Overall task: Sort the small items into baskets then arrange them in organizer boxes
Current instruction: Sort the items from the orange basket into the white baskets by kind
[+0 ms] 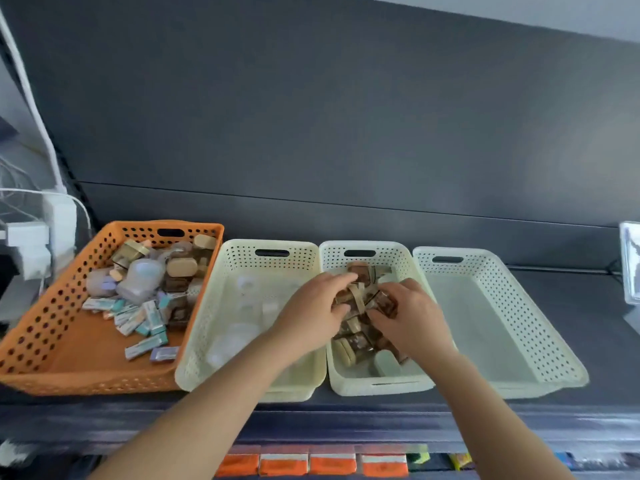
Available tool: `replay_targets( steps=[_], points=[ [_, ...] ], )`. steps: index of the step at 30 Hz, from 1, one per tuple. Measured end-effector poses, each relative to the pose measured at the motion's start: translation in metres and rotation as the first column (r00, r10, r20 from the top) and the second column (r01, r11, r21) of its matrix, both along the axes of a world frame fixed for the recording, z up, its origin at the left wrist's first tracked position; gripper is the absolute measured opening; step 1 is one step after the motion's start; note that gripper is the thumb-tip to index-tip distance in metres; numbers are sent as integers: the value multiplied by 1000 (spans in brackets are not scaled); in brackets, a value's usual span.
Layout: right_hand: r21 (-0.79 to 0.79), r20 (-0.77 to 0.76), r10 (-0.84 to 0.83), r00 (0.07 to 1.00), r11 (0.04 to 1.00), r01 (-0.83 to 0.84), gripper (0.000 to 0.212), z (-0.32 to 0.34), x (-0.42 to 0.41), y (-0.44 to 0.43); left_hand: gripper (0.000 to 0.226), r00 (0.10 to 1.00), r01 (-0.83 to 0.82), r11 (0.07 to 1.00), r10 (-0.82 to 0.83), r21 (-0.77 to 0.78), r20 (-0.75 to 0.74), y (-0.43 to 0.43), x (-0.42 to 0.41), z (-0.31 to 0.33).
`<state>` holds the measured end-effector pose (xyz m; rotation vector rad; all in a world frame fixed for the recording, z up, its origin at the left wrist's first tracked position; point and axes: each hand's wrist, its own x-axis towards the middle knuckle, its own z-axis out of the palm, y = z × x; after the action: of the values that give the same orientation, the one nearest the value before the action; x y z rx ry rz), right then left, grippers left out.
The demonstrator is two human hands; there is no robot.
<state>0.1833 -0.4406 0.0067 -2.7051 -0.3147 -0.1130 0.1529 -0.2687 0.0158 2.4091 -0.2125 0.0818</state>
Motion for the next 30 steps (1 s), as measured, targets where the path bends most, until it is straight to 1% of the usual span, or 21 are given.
replay_targets(
  steps=[2, 4, 5, 6, 8, 10, 12, 14, 15, 17, 19, 22, 24, 27, 30],
  points=[
    [-53, -21, -28, 999, 998, 27, 43, -7, 3, -18, 55, 999, 48, 981, -52, 187, 12, -20, 4, -10],
    [-112, -12, -9, 1000, 994, 7, 41, -16, 6, -30, 53, 994, 84, 902, -103, 424, 21, -33, 6, -21],
    [-134, 5, 19, 1000, 991, -18, 42, -21, 7, -34, 49, 993, 100, 853, -121, 512, 8, -37, 7, -25],
    [-151, 26, 50, 998, 987, -46, 42, -24, 9, -36, 45, 991, 113, 815, -130, 569, -11, -39, 7, -28],
    [-213, 95, 103, 990, 974, -81, 38, -29, 12, -38, 37, 989, 134, 767, -140, 628, -40, -40, 7, -32],
    [-310, 145, 116, 983, 948, -66, 36, -31, 14, -39, 37, 987, 148, 748, -152, 647, -50, -40, 7, -33],
    [-399, 134, 95, 986, 916, -35, 38, -33, 15, -39, 39, 985, 156, 744, -164, 650, -49, -39, 5, -33],
    [-445, 116, 72, 991, 896, -13, 43, -34, 15, -37, 39, 983, 166, 743, -173, 648, -53, -38, 3, -32],
    [-441, 116, 66, 991, 898, -8, 43, -36, 15, -36, 40, 983, 171, 745, -175, 644, -57, -38, 2, -32],
    [-377, 162, 86, 983, 926, -19, 34, -38, 16, -34, 42, 982, 173, 764, -181, 621, -51, -36, 0, -31],
    [-324, 206, 128, 970, 944, -55, 27, -33, 18, -28, 42, 985, 150, 805, -170, 574, -19, -31, -2, -28],
    [-247, 165, 214, 963, 954, -169, 26, -22, 17, -7, 35, 993, 45, 863, -95, 503, 75, -14, -7, -18],
    [-170, 158, 281, 947, 952, -255, 25, -13, 12, 14, 30, 992, -49, 879, -14, 475, 128, 6, -13, -9],
    [-89, 147, 399, 905, 917, -389, 27, 0, 1, 53, 27, 984, -168, 857, 112, 488, 141, 47, -25, 2],
    [-83, 126, 515, 848, 857, -508, 29, 7, -12, 94, 21, 969, -243, 808, 225, 536, 100, 95, -41, 10]
  ],
)
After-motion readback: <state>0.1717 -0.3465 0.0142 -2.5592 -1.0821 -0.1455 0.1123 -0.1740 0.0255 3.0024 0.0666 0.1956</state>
